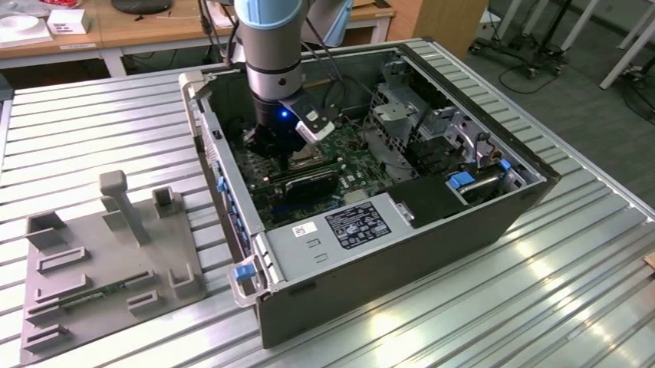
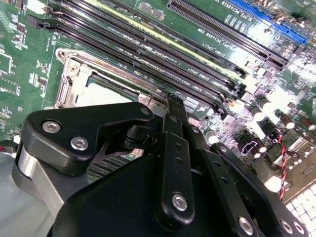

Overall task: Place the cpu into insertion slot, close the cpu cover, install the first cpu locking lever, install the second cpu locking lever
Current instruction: 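Install the second cpu locking lever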

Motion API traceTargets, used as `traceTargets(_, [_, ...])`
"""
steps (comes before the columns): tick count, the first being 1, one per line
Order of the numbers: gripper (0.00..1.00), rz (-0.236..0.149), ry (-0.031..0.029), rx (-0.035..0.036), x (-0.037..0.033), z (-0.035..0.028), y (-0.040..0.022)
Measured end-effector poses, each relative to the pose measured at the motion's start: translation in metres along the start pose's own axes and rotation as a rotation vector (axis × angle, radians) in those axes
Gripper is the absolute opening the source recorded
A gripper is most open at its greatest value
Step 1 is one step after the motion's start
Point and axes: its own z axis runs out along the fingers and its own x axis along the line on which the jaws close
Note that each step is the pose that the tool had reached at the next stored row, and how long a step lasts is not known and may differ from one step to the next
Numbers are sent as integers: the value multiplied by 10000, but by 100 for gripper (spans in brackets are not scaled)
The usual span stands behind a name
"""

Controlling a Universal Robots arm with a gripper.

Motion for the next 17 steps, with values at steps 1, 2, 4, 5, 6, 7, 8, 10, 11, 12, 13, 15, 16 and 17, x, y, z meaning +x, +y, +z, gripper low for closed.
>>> traceTargets(1, [11, 1, 0, 0, 2, 3, 0])
traceTargets(2, [11, 0, 0, 0, 4, 5, 0])
traceTargets(4, [11, 1, 1, 3, 9, 9, -1])
traceTargets(5, [11, 1, 1, 3, 11, 10, -1])
traceTargets(6, [11, 1, 2, 3, 13, 10, -1])
traceTargets(7, [11, -1, 1, 2, 14, 11, -1])
traceTargets(8, [11, 0, 1, 2, 16, 12, -2])
traceTargets(10, [11, 0, 2, 3, 17, 16, -3])
traceTargets(11, [11, 0, 3, 3, 18, 18, -3])
traceTargets(12, [11, 0, 2, 4, 19, 21, -3])
traceTargets(13, [11, 0, 3, 5, 21, 23, -3])
traceTargets(15, [11, 0, 3, 6, 21, 25, -3])
traceTargets(16, [11, 0, 3, 5, 21, 26, -3])
traceTargets(17, [11, 0, 3, 6, 21, 26, -3])
